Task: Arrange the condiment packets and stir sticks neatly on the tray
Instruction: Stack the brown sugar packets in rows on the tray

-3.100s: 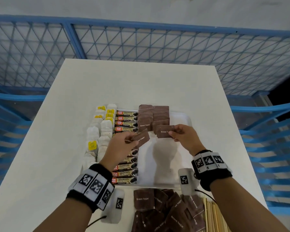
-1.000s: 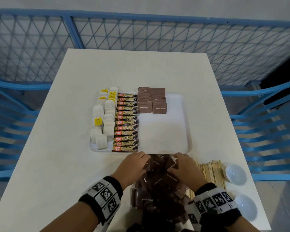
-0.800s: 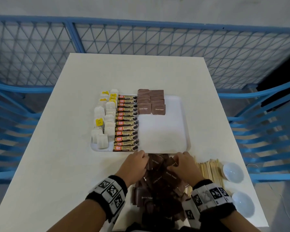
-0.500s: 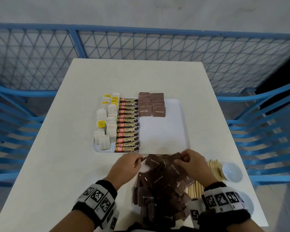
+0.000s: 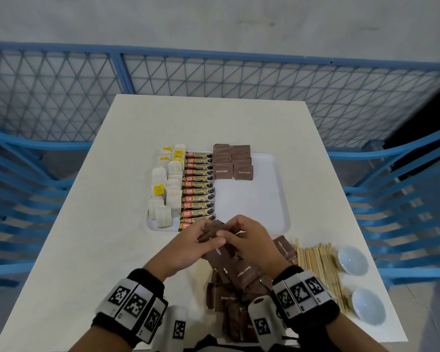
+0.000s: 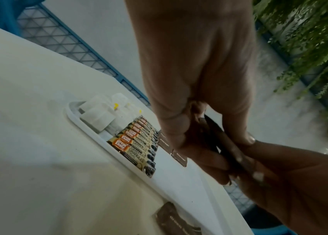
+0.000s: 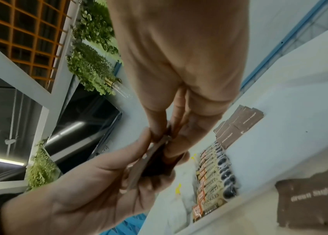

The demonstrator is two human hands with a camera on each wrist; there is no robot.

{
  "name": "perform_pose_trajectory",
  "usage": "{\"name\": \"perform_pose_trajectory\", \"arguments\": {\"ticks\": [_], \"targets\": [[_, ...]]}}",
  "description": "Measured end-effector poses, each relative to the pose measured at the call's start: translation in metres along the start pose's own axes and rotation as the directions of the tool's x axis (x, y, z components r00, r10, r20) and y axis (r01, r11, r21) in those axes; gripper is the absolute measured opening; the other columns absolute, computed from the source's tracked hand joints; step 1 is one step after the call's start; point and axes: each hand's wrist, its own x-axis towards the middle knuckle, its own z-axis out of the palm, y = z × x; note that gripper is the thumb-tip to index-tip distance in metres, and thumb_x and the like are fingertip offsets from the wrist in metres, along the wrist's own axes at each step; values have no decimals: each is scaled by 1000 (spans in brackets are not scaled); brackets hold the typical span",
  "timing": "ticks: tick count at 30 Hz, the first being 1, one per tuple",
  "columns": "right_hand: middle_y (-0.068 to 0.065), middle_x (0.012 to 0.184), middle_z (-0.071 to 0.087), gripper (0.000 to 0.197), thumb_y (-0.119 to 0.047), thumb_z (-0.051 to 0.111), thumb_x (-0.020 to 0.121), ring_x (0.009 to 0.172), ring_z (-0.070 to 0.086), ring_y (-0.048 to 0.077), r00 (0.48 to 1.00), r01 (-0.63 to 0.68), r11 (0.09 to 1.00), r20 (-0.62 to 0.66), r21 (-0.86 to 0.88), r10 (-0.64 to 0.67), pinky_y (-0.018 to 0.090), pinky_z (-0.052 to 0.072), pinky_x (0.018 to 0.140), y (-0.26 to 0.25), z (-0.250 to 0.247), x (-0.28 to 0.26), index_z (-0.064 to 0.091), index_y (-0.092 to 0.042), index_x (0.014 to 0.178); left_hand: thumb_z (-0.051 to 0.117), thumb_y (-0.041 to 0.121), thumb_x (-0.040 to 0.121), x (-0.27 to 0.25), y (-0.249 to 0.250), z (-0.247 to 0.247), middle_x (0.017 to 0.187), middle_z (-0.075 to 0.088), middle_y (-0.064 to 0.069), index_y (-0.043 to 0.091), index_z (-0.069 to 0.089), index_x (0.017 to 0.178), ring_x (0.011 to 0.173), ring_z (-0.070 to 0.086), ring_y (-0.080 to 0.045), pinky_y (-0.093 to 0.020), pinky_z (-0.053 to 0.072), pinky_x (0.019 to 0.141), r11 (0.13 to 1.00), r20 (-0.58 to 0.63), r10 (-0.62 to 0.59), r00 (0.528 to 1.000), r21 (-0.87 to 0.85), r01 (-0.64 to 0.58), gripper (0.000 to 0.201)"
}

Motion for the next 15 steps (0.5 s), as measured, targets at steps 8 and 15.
{"name": "perform_pose_trajectory", "arguments": {"ticks": [8, 15], "targets": [[0, 115, 45, 50, -29, 66, 82, 108, 39, 13, 916, 222, 710, 393, -668, 84, 27, 35, 96, 37, -11, 0, 50, -22, 129, 67, 7, 84, -16, -21, -31, 95, 71, 6, 22, 63, 107, 88, 65, -5, -20, 50, 71, 996, -106, 7, 994, -83, -15, 27], [9, 135, 31, 67, -34, 69, 77, 124, 26, 27, 862, 362, 348, 452, -865, 228, 40, 24, 109, 40, 1, 7, 41, -16, 135, 72, 18, 70, -25, -29, -46, 89, 72, 3, 15, 62, 103, 85, 65, -12, -25, 48, 70, 976, -161, 19, 987, -211, -53, 35]]}}
